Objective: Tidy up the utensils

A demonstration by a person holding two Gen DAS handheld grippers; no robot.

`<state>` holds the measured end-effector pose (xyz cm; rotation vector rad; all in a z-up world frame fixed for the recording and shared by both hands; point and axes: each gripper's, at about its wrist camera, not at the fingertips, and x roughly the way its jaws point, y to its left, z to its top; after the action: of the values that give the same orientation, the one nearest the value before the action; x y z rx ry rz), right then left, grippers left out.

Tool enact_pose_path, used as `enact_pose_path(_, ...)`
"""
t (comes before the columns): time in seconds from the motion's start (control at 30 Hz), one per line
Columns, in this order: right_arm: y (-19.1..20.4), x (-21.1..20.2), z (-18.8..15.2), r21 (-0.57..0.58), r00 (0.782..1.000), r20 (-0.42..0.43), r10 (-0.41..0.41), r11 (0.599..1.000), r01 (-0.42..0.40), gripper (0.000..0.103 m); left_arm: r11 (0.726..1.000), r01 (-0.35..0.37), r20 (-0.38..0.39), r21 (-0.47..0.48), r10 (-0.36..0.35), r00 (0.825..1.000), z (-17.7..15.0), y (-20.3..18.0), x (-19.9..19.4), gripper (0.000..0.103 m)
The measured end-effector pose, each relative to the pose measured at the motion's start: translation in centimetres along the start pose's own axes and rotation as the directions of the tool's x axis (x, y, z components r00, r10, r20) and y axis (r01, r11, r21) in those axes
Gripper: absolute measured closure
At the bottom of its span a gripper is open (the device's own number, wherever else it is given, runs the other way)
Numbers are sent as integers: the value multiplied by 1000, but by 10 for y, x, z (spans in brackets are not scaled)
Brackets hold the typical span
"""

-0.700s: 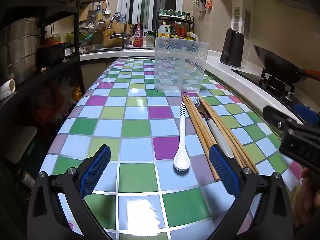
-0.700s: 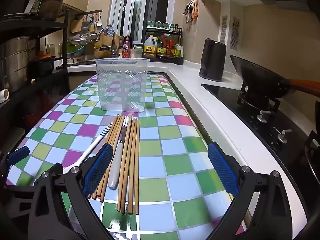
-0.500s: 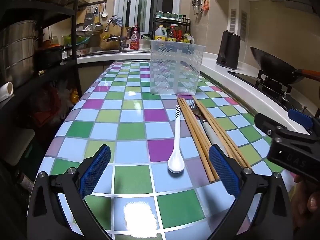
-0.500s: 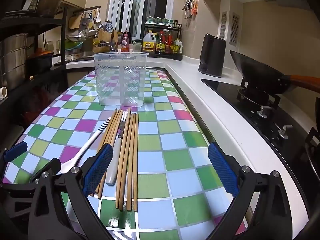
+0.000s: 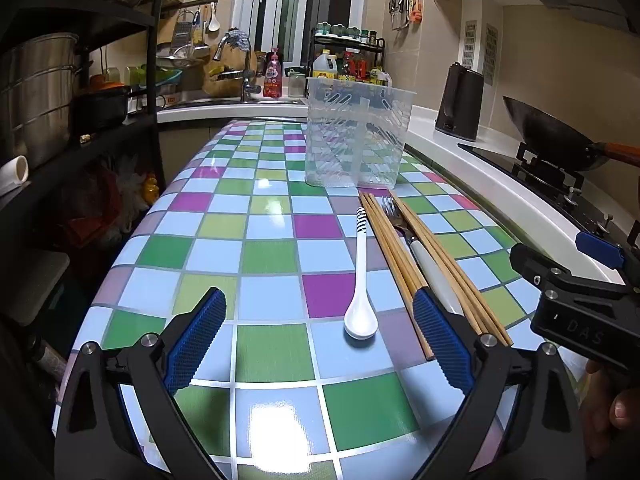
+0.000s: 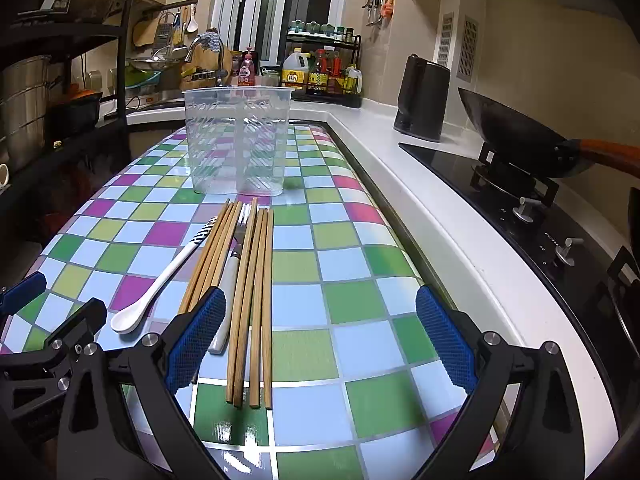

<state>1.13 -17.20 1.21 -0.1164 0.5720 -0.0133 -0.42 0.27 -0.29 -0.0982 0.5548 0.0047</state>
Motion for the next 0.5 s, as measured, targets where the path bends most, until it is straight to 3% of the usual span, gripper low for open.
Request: enact_pose_path(0.5, 5, 2, -2, -4, 1000, -11, 2, 1000, -2, 9, 1000, 29, 10, -4, -29, 1000, 2, -1, -2, 12)
